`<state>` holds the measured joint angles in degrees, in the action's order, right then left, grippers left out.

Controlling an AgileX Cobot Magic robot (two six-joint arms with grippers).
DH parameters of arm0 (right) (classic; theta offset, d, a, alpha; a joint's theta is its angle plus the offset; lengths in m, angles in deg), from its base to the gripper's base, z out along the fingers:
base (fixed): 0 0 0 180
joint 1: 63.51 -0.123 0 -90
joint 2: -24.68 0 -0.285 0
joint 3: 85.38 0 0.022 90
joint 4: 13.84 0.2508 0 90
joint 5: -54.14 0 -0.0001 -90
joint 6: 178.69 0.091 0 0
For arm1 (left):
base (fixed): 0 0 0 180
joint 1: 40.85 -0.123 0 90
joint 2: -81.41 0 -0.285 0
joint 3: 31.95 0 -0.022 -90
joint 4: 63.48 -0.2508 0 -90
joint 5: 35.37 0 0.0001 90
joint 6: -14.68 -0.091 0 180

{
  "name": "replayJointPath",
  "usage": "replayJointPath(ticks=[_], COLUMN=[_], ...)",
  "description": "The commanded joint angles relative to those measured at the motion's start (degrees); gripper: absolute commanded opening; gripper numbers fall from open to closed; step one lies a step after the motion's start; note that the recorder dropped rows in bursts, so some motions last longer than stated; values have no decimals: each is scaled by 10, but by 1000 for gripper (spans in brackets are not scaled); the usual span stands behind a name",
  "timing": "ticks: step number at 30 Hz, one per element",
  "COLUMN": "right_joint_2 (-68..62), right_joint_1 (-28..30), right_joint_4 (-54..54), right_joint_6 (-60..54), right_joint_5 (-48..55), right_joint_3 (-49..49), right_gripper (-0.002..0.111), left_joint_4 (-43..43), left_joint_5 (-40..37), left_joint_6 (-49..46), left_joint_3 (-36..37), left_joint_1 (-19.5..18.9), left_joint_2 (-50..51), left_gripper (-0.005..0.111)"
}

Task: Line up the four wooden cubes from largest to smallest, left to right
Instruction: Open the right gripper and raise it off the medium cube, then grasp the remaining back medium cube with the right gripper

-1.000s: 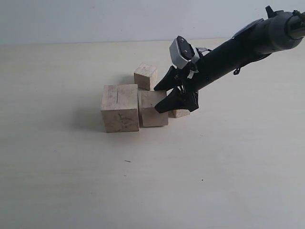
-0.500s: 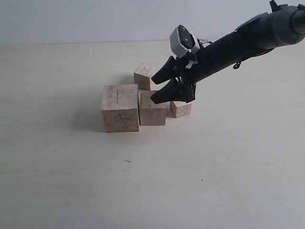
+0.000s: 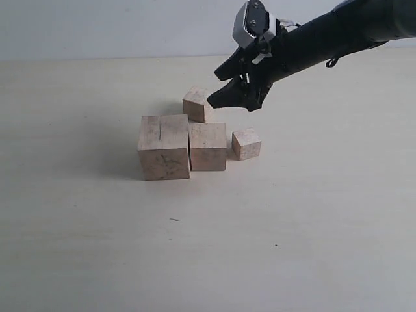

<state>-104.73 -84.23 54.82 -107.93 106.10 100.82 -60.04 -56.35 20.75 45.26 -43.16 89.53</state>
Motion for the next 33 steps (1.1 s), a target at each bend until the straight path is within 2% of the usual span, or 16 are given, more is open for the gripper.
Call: replayJointPath(ticks=[1, 4, 9, 12, 26, 28, 33], right_joint_2=[6, 6, 6, -1, -78, -92, -115], right_joint_1=[2, 2, 1, 1, 1, 0, -20], right_joint_4=[20, 66, 172, 210, 213, 213, 211], right_joint_6=[15, -10, -116, -121, -103, -113, -116], right_joint_5=[-85, -105, -118, -120, -116, -81, -83], right_joint_3=[-1, -1, -1, 7, 37, 53, 91], right_gripper=[68, 68, 68, 68, 67, 67, 67], left_joint_4=[2, 2, 2, 2, 2, 2, 2], left_joint_5=[4, 4, 4, 4, 4, 4, 4], left_joint_6=[1, 1, 1, 1, 1, 1, 1], left_joint_3=[0, 0, 0, 0, 0, 0, 0], left_joint_1=[3, 3, 3, 3, 3, 3, 3], left_joint_2=[-3, -3, -3, -3, -3, -3, -3], left_gripper=[0, 0, 0, 0, 0, 0, 0])
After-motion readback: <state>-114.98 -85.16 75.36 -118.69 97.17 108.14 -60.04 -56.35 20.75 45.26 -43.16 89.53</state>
